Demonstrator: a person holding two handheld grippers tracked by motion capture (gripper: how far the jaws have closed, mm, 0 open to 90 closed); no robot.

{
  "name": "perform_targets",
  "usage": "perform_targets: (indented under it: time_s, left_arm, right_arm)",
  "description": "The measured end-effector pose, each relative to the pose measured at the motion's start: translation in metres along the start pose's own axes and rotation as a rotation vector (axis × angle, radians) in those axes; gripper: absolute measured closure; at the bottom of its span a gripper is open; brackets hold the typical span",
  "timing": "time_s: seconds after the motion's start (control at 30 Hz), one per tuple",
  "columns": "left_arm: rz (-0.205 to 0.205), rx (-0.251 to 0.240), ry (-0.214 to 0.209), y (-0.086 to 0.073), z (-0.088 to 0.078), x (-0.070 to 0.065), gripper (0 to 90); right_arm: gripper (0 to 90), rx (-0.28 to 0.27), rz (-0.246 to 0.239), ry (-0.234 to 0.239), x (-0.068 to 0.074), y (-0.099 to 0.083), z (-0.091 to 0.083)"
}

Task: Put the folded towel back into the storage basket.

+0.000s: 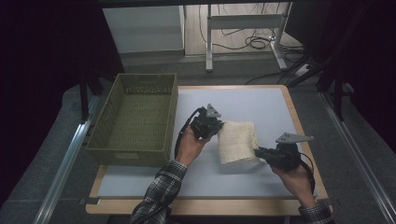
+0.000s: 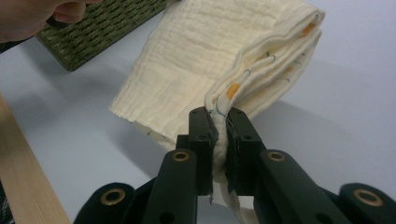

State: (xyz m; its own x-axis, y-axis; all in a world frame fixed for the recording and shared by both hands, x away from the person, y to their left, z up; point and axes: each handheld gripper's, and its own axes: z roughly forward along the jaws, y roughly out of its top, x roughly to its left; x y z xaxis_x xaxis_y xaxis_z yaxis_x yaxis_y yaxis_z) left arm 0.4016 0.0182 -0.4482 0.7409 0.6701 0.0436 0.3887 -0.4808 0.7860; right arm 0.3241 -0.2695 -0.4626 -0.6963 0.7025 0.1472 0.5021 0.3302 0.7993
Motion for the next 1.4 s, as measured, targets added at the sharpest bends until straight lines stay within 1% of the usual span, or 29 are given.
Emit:
perform_targets:
  time_s: [0.3,0.33,0.53,0.63,0.67,0.7,1.0,1.23,1.33,1.4]
  left_arm:
    - [0.009,-0.013,0.043,0.006,-0.023,0.012,84.5]
    - [0.016,-0.010,0.051,0.007,-0.026,0.014,84.5]
    - [0.026,-0.017,0.095,0.010,-0.045,0.025,84.5]
    - [0.031,-0.019,0.110,0.011,-0.053,0.031,84.5]
    - [0.026,-0.025,0.119,0.010,-0.056,0.033,84.5]
    - [0.030,-0.021,0.123,0.010,-0.058,0.035,84.5]
    - [0.016,-0.023,0.175,0.001,-0.079,0.053,84.5]
    - [0.003,-0.036,0.213,-0.003,-0.090,0.066,84.4]
    - [0.006,-0.037,0.228,-0.003,-0.094,0.070,84.4]
    - [0.013,-0.033,0.246,-0.002,-0.097,0.073,84.4]
  right_arm:
    - [81.9,-0.017,-0.016,0.021,0.007,0.016,0.009]
    - [81.9,-0.022,-0.017,0.025,0.008,0.019,0.010]
    - [81.9,-0.036,-0.038,0.043,0.017,0.033,0.019]
    - [81.9,-0.041,-0.045,0.056,0.022,0.041,0.025]
    - [81.9,-0.044,-0.049,0.059,0.023,0.043,0.026]
    - [81.9,-0.044,-0.049,0.065,0.025,0.046,0.028]
    - [81.9,-0.057,-0.069,0.093,0.039,0.068,0.045]
    - [81.9,-0.059,-0.077,0.112,0.048,0.084,0.057]
    - [81.9,-0.057,-0.079,0.114,0.052,0.090,0.062]
    - [81.8,-0.057,-0.084,0.116,0.053,0.095,0.065]
